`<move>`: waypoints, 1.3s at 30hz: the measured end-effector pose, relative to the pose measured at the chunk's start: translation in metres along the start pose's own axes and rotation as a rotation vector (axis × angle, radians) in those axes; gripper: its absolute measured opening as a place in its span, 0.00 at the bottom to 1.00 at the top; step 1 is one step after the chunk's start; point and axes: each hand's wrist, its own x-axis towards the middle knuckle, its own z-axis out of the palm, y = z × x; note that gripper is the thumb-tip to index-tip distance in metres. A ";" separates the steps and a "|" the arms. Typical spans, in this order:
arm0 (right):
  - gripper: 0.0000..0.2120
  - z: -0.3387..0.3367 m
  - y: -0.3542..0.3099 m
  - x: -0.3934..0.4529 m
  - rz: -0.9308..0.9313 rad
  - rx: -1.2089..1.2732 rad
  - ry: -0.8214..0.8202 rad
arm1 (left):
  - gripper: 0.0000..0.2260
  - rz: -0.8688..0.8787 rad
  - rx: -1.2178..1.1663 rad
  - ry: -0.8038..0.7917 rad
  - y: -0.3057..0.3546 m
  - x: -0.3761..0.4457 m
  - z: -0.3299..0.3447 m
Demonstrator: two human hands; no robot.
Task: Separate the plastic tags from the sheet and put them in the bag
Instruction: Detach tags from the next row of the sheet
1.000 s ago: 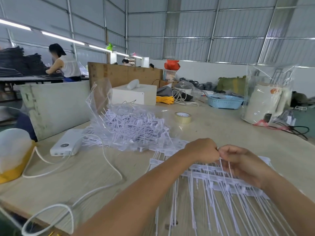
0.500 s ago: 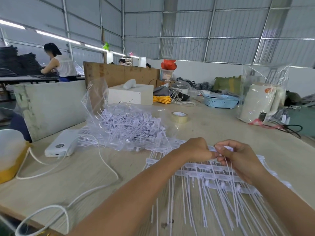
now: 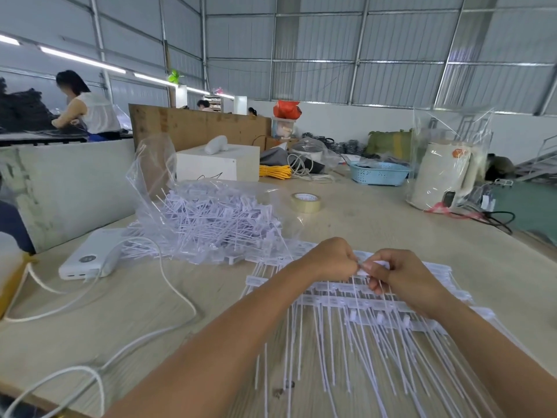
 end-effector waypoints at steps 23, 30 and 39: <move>0.08 -0.006 0.003 0.000 -0.124 -0.104 0.063 | 0.17 -0.056 -0.228 0.089 -0.006 0.011 0.007; 0.11 -0.032 0.014 0.001 -0.027 -0.068 0.244 | 0.23 -0.109 -0.373 0.016 -0.005 0.006 -0.007; 0.17 -0.069 0.049 -0.004 0.340 -0.041 0.287 | 0.17 -0.150 0.058 -0.150 -0.016 0.004 0.006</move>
